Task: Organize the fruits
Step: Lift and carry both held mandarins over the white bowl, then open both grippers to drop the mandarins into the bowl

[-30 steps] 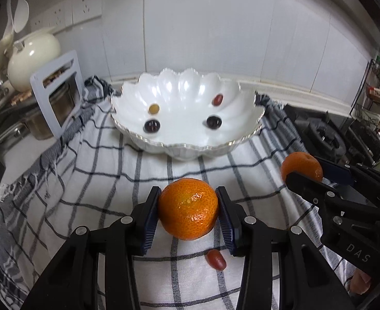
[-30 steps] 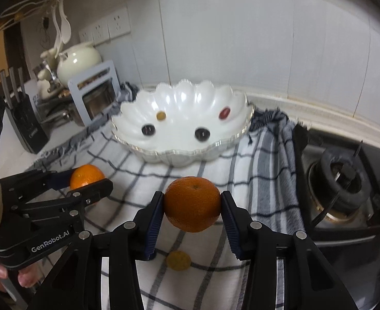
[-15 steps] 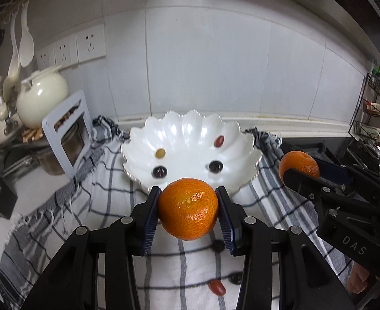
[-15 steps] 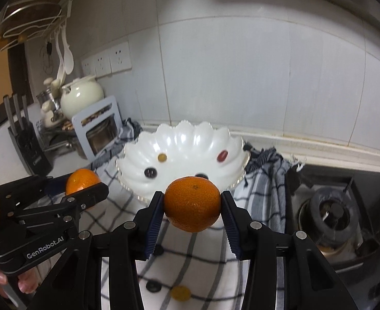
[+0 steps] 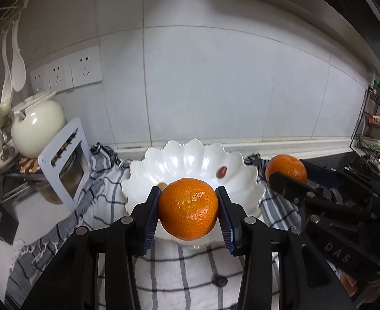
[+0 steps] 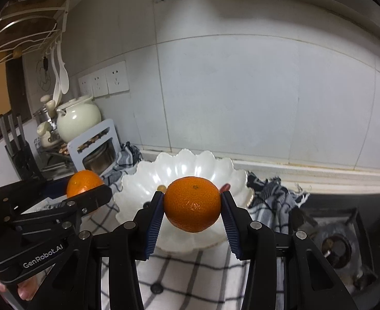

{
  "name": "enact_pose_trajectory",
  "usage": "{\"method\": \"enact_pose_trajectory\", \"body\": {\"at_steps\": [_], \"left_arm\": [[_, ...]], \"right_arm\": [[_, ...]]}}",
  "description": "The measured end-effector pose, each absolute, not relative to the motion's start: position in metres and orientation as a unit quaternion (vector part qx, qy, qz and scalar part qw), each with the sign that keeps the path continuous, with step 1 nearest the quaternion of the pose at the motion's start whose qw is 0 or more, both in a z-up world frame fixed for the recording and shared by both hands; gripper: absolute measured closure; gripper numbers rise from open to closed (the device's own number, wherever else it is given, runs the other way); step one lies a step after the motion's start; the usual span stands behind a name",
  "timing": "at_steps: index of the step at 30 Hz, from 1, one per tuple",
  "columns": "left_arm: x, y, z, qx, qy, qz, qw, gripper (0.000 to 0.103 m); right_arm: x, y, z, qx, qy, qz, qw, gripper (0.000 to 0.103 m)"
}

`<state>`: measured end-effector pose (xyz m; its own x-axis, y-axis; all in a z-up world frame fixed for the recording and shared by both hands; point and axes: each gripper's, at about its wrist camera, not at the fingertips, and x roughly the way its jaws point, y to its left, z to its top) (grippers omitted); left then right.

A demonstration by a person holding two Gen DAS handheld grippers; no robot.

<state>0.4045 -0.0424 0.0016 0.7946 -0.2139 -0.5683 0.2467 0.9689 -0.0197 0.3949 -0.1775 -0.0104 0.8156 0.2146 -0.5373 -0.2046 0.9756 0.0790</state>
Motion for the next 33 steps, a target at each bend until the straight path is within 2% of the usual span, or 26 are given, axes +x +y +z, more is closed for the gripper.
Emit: {"method": "enact_pose_trajectory", "body": {"at_steps": [14,33], "left_arm": [[0.469,-0.039,0.003,0.024,0.324,-0.124,0.938,0.061],[0.550,-0.049,-0.031,0.051,0.382,-0.100,0.917,0.061]], "right_arm": [[0.458,-0.162,-0.004,-0.025,0.302,0.108,0.947,0.057],[0.541,-0.161,-0.049,-0.038,0.380,0.093,0.919,0.057]]}}
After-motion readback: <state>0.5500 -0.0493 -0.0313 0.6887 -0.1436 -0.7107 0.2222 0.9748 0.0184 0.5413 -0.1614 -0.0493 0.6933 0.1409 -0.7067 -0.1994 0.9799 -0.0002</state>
